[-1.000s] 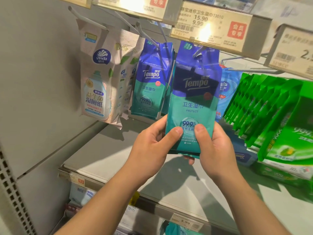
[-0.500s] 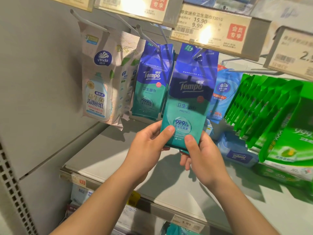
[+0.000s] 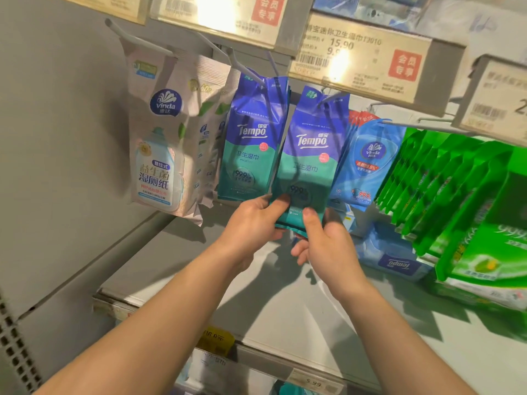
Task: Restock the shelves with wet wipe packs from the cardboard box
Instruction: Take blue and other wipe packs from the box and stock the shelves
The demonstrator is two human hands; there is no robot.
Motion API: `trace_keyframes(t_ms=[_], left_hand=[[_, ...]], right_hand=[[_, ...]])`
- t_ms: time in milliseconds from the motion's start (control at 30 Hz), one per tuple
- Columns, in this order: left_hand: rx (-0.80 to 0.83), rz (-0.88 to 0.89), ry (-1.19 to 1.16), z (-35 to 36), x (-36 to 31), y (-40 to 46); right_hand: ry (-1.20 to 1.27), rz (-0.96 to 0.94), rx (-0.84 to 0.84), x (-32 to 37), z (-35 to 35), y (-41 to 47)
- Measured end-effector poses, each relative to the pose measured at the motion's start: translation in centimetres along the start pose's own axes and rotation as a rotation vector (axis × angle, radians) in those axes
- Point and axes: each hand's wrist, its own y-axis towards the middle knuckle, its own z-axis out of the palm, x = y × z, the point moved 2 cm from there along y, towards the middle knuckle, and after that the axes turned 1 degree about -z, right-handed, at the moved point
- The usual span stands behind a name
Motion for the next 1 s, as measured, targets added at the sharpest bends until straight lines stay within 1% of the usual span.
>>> trace_keyframes(t_ms=[100,367,567,667,800,1000], left_hand=[[-0.014,-0.010,0.084,-0.2,0.3,0.1],[-0.078,0.034,0.121,-0.6,1.1,-1.0],[-0.090,-0.026,0.150,-1.2,2.6,-2.9],[-0.091,-0.014,0.247,-1.3,3.0,-4.0],[-0.116,0.047,0.434,-1.5,2.9,-6.0],[-0.179,0.126,0.599,-1.5,3.2,-11.1]], right_hand=[[0.020,0.057,0.002,-0.4,0.1,0.1],[0.013,0.203,0.052,-0.4,-0.7,-0.3],[-0.046,0.227,0.068,-0.7,-1.0,-1.8],[-0.081,0.246,0.085,-0.9,-0.8,-3.1],[-0.175,0.211,0.068,-1.5,-1.1,-5.2],[-0.329,0.097,0.106,-2.0,-2.3,-9.4]])
